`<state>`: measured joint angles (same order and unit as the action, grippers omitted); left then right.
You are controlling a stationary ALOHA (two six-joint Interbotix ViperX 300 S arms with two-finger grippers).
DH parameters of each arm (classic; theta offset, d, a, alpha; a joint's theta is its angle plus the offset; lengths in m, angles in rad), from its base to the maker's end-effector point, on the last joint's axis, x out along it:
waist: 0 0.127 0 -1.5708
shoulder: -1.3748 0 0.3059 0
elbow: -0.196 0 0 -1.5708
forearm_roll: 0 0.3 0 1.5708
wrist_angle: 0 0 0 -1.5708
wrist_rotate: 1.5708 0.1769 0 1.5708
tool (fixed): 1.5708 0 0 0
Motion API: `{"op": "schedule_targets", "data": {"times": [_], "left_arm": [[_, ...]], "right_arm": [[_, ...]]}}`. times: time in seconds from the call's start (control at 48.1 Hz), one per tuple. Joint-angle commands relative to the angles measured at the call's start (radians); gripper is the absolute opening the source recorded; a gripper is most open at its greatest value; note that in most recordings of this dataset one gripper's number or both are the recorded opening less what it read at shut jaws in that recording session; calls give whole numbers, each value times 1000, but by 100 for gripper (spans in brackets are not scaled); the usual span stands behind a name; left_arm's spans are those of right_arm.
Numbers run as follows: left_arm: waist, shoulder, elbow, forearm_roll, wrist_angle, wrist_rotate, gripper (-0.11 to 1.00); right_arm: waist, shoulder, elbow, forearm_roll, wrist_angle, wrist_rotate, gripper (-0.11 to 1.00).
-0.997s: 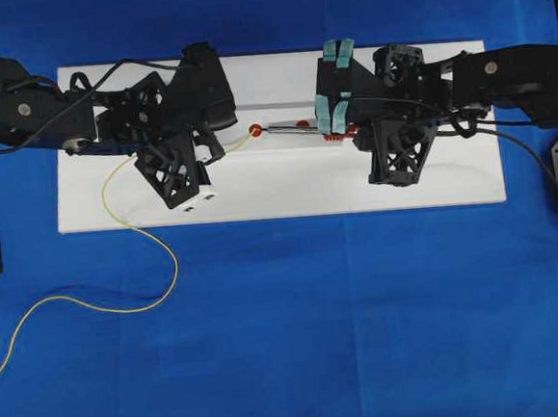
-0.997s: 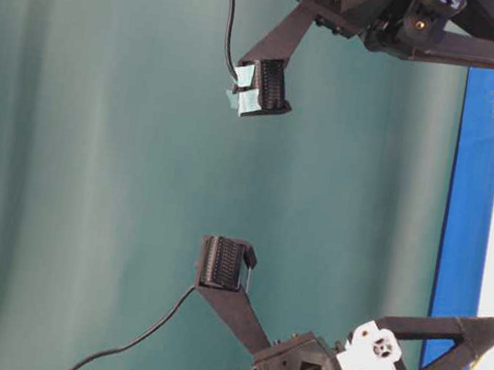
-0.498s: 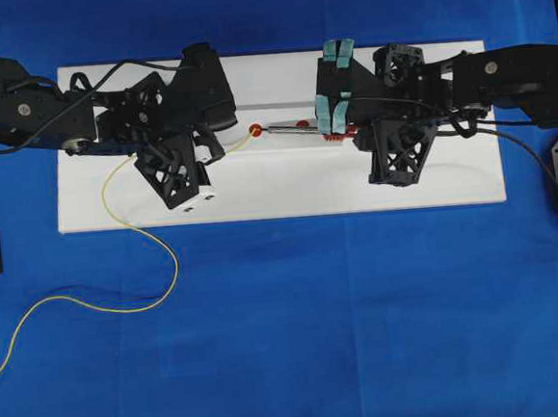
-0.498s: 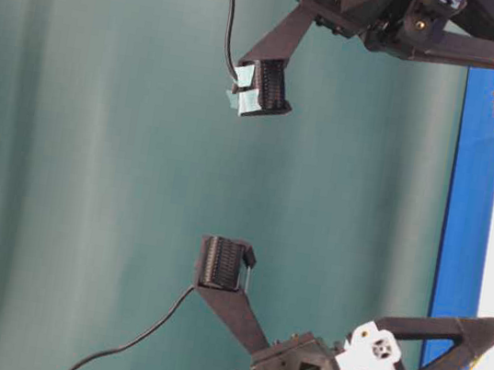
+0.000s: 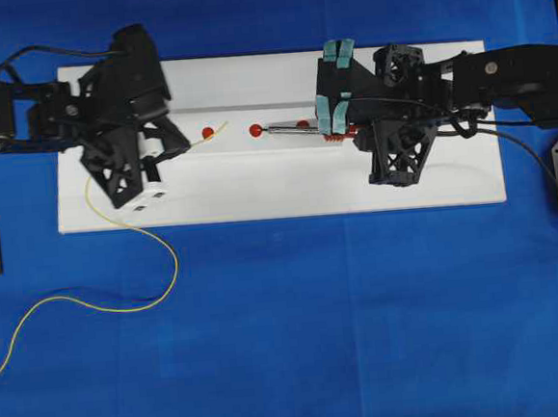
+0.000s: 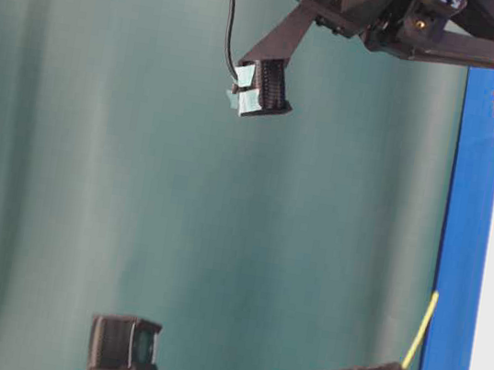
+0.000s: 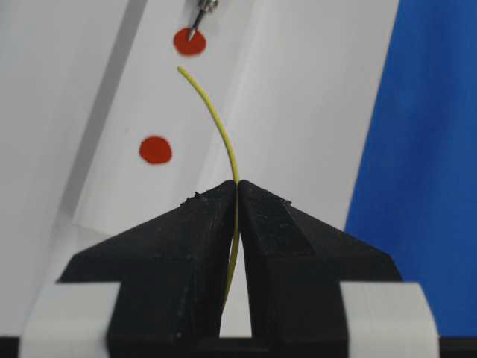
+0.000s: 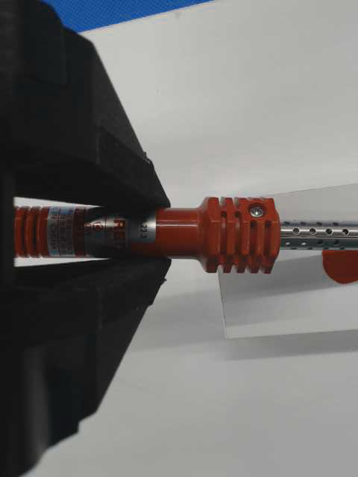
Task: Touch the tip of the soldering iron to the tip of the solder at the mark.
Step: 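Retract right gripper rightward and move solder tip to rightmost dot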
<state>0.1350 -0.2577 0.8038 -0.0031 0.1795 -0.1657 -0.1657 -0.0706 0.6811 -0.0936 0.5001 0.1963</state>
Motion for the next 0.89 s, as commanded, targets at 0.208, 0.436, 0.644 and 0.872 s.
{"op": "schedule_targets", "data": {"times": [0.208,0.436,0.644,0.872], "left_arm": [[-6,-15,-11,2,-15,6,3],[-6,-14,-14,2,-15,6,3],[-6,-14,-14,2,-17,-3,3],[-8,-6,-20,2,-15,-8,3]], "right_arm": [[0,-46,-14,-3,18,2,8],[-6,-175,46,-20,69,14,8],[-14,-307,135,-35,101,41,8],[-14,-399,202,-38,132,67,8]]}}
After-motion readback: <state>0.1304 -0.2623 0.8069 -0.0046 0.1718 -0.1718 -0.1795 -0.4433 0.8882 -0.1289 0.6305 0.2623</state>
